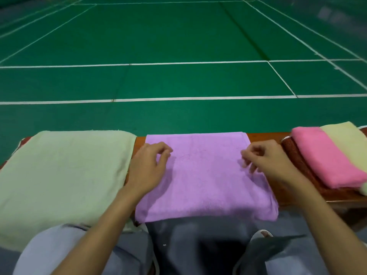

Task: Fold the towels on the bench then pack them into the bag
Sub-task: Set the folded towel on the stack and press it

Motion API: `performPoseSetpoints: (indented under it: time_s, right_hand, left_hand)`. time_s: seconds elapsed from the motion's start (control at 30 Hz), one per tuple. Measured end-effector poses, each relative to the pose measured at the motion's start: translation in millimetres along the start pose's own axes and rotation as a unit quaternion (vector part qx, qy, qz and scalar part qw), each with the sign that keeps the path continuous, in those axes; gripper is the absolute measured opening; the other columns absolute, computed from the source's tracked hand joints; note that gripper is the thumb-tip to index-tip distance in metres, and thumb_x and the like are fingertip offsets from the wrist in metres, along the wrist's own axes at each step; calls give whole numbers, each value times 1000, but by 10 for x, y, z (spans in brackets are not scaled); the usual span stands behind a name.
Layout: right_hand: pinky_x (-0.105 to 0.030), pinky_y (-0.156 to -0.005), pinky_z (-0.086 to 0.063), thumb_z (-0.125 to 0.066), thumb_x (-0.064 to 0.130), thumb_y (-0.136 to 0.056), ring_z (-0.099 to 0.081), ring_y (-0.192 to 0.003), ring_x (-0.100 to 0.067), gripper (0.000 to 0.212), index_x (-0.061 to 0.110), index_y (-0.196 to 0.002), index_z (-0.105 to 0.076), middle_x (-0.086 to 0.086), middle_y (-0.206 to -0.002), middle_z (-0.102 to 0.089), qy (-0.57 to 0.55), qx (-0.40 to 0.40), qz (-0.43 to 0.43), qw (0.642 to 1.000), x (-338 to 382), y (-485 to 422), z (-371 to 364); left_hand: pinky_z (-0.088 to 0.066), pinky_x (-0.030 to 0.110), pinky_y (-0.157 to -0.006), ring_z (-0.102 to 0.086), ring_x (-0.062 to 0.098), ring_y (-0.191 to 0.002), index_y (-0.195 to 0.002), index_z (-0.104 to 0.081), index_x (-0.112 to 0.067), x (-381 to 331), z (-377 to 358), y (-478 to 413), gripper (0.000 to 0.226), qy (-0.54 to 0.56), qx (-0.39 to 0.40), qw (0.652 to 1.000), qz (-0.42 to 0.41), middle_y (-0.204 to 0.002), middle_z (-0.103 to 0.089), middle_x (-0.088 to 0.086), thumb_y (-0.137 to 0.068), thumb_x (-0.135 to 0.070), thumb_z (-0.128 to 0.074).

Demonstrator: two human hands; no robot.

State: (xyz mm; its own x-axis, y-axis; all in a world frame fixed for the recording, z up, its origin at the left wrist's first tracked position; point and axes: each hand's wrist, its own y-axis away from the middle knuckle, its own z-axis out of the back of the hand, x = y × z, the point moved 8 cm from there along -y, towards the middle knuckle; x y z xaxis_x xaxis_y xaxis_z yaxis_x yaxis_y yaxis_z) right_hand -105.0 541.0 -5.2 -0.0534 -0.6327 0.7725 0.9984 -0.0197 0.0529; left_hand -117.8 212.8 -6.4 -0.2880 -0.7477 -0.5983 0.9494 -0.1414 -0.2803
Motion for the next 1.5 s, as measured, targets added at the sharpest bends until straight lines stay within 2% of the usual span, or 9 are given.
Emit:
performPoseSetpoints:
  time_s: [0.1,0.17,0.3,0.67,0.87,1.0,1.27,1.37,1.5]
  right_hand:
    - [-45,-101,-52,-54,39,-97,-66,-116,-25,35,24,-125,-67,-4,-127,-71,159,-79,100,979,237,10,-469]
    - [-44,-126,-18,-34,49,-102,-19,-156,-20,62,25,-159,-32,-1,-168,-25,205,5,147,968,314,75,-947]
    - [-50,-127,5,-11,55,-106,24,-153,-12,64,31,-161,11,11,-167,22,324,93,158,928,186,126,-1514]
    - [-52,-126,1,9,68,-90,11,-157,-26,88,21,-164,2,1,-170,11,379,-6,-20,925,-535,-70,-616]
    - [-53,-125,-10,-12,56,-103,-8,-157,-31,72,17,-163,-15,-5,-171,-8,350,-31,-32,936,-428,-74,-588]
    - [-46,-93,-43,-49,36,-103,-51,-116,-38,41,6,-131,-53,-20,-132,-56,297,-204,-54,931,-285,-48,-208]
    - [-31,-56,-37,-65,34,-91,-52,-60,-24,32,7,-74,-66,-11,-71,-65,248,-124,-163,947,-419,-179,-80]
    - [-38,-62,-47,-66,27,-91,-58,-66,-32,31,2,-74,-63,-14,-70,-65,171,-124,-139,968,-414,-214,-14]
    - [-31,-64,-43,-68,3,-91,-56,-69,-23,13,9,-91,-57,-6,-73,-62,-53,-75,-127,988,-435,-194,-20]
  left_hand:
    - [-34,45,-119,-39,24,-146,-146,-55,-18,-145,-473,63,51,-84,52,993,-66,-153,-52,2,-107,-40,-30]
    - [-9,45,-129,-3,21,-159,-163,-26,-22,-221,-777,139,64,-129,128,980,-82,-171,-15,-2,-106,-48,-13]
    - [13,42,-127,23,17,-155,-162,11,-27,-106,-1042,258,75,-206,193,957,-63,-169,19,-6,-94,-59,12]
    - [5,48,-128,17,23,-157,-163,5,-17,549,-592,154,76,-234,133,961,62,-170,13,3,-98,-55,5]
    - [-10,47,-129,-7,28,-159,-163,-20,-12,474,-453,152,68,-146,78,982,92,-171,-12,8,-108,-52,-19]
    - [-45,50,-94,-50,35,-111,-126,-50,-5,446,-97,159,51,-165,-55,971,162,-122,-54,17,-95,-43,-63]
    - [-44,39,-59,-59,38,-73,-63,-41,-14,710,-185,0,36,-76,24,970,231,-68,-54,8,-89,-24,-65]
    - [-37,30,-54,-51,23,-62,-71,-50,-10,723,-108,-4,26,-9,44,960,276,-67,-54,8,-90,-18,-67]
    - [-52,36,-70,-67,27,-85,-103,-66,-1,705,-7,27,20,185,57,918,345,-97,-71,12,-91,-15,-74]
